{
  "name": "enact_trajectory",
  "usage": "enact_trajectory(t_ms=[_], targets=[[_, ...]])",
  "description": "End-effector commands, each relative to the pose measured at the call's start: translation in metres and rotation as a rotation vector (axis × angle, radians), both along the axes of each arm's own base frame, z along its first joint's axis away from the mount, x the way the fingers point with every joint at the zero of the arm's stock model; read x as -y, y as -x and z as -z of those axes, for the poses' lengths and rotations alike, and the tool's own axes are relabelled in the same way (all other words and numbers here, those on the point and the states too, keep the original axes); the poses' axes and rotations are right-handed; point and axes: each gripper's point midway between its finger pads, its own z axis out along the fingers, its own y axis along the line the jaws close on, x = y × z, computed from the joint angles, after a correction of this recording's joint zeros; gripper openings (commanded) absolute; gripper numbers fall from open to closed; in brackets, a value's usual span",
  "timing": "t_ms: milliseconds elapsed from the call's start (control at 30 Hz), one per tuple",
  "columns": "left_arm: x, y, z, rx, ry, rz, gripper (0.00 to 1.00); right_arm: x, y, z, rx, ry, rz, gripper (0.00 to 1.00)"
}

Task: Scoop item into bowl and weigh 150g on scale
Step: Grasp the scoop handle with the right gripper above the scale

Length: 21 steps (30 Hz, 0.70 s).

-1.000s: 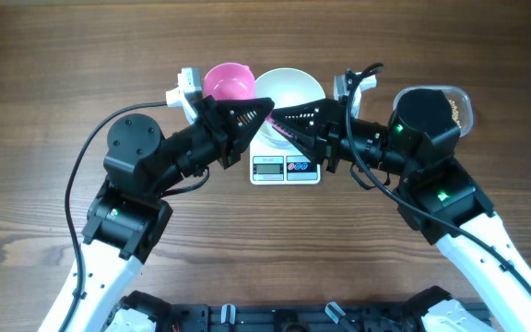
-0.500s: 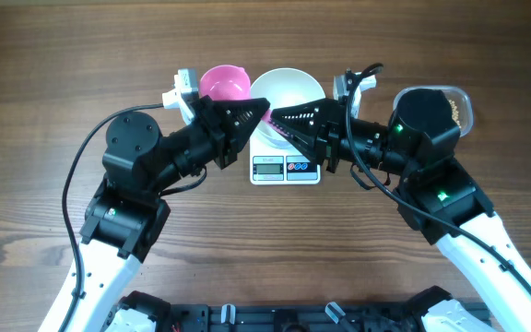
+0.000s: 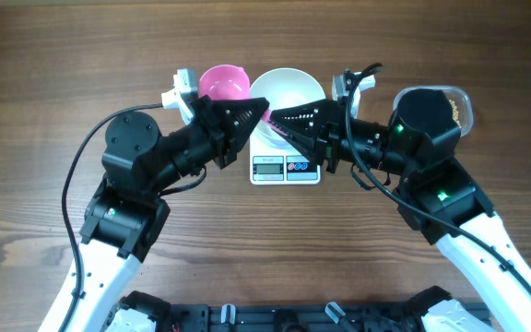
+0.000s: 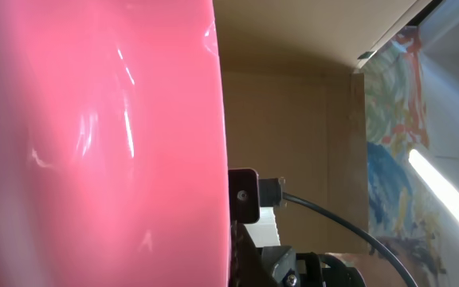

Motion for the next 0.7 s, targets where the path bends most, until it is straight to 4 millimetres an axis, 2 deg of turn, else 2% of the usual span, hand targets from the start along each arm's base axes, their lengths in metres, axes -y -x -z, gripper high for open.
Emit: enact_trajectory(t_ms=[0, 667], targets=[[-0.0001, 0.0012, -0.0061, 0.029, -0.004, 0.014, 0.04, -0.0006, 0.0005, -0.0040, 0.035, 0.003, -0.014, 0.19], [0.0008, 0.0026, -0.0062, 0.029, -0.004, 0.024, 0.04, -0.0011, 0.0015, -0.0041, 0.034, 0.001, -0.020, 0.14]])
